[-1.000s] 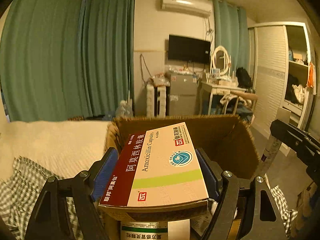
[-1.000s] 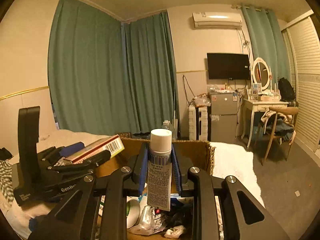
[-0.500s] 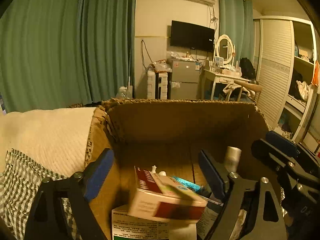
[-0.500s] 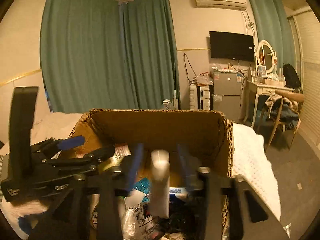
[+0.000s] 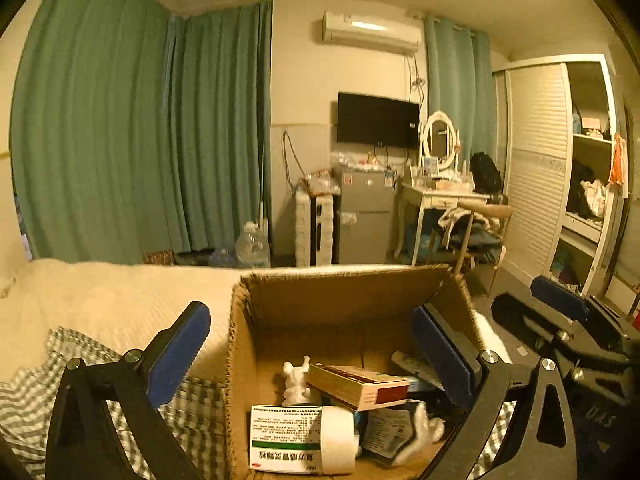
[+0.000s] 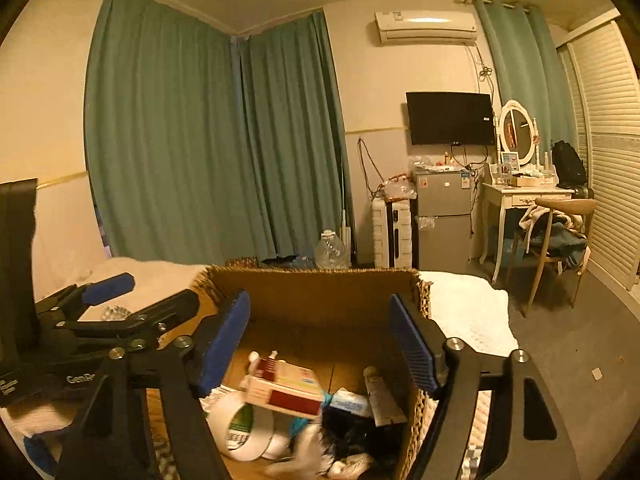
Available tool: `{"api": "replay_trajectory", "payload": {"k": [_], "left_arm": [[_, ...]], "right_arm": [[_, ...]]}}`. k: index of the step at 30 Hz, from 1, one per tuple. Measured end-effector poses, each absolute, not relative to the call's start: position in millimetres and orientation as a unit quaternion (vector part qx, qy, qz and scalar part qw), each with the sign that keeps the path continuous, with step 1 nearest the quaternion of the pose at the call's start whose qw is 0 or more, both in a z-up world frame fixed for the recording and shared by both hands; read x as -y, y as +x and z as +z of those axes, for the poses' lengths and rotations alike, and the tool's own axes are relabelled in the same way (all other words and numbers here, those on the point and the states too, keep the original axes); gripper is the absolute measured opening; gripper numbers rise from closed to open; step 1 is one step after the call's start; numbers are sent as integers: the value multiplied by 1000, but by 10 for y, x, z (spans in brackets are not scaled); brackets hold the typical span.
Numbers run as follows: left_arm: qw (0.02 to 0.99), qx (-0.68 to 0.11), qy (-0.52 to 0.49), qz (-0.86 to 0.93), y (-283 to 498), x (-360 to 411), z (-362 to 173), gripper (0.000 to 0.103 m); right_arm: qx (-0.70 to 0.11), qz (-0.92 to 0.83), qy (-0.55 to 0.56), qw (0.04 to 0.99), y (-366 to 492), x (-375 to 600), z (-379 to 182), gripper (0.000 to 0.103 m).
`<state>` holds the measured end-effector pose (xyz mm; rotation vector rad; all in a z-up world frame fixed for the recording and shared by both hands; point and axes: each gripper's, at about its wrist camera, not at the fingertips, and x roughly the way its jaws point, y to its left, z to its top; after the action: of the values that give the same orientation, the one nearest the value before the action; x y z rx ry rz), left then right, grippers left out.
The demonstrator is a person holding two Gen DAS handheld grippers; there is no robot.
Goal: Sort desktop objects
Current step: 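Move both tools back toward the water bottle and floss jar on the bed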
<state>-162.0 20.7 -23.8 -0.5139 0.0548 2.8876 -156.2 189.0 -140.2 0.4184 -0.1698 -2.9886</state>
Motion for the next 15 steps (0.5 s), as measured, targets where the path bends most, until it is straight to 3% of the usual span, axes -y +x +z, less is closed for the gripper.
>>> {"api": "replay_trajectory", "payload": {"k": [7,15], "left_arm": [[85,-25,-147,985,-1117,-183,29,103],[76,11,-156,985,-649,73,221,103]], "right_arm": [[63,-988,130,55,-966,-1932,-1092,88],[81,-987,133,37,-386,-2078,-825,89]]}}
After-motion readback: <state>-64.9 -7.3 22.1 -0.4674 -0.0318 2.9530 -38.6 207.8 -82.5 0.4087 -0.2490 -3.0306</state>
